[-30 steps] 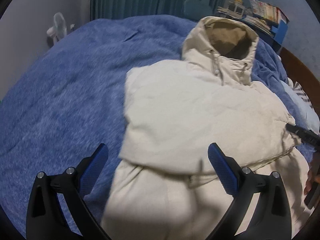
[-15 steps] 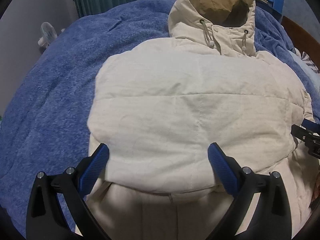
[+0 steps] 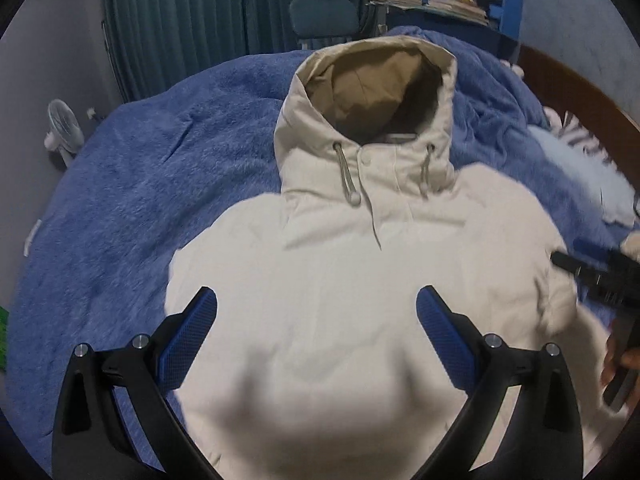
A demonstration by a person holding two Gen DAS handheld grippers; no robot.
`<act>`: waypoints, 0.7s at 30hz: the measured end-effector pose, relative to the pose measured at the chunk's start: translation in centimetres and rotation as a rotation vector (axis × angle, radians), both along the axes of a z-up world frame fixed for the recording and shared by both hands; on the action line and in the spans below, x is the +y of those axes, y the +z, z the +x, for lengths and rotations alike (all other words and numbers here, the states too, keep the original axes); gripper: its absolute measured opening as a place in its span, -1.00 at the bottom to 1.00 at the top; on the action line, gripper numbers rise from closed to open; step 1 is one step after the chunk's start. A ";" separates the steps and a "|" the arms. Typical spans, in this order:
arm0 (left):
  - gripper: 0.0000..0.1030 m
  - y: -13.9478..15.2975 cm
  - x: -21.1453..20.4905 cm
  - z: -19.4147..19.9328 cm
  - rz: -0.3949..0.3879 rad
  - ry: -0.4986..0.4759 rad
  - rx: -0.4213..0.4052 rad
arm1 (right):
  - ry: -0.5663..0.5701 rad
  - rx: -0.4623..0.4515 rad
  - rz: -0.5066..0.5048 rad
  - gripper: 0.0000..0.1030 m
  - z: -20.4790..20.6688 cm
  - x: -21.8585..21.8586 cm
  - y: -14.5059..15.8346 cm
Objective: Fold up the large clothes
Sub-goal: 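Press the folded jacket body flat with both grippers, then grasp the hood's rim with the right gripper while the left gripper pinches it too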
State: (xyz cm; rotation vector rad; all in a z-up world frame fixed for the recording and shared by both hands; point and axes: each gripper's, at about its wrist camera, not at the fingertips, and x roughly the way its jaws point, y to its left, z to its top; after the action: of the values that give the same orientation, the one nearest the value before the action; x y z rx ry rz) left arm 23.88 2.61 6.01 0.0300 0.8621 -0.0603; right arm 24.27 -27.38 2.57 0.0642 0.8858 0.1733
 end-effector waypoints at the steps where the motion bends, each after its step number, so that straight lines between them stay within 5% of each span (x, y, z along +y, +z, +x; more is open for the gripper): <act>1: 0.85 -0.3 0.2 0.8 -0.003 0.005 0.003 | 0.004 0.004 -0.004 0.62 0.3 0.1 -0.3; 8: 0.85 -6.6 1.2 4.1 -0.055 0.028 0.103 | 0.061 0.055 -0.097 0.74 1.9 1.4 -4.4; 11: 0.86 -9.5 1.0 4.3 -0.008 0.013 0.130 | 0.068 0.049 -0.101 0.76 1.9 1.5 -4.8; 21: 0.85 -5.3 3.1 3.8 -0.015 0.008 0.025 | 0.086 -0.022 -0.018 0.76 5.3 3.7 0.4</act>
State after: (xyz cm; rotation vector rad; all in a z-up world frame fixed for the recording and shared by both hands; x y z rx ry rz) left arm 27.73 5.67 0.71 0.0117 0.8862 -0.0596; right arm 29.56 -23.71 2.96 0.0075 0.8689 0.2459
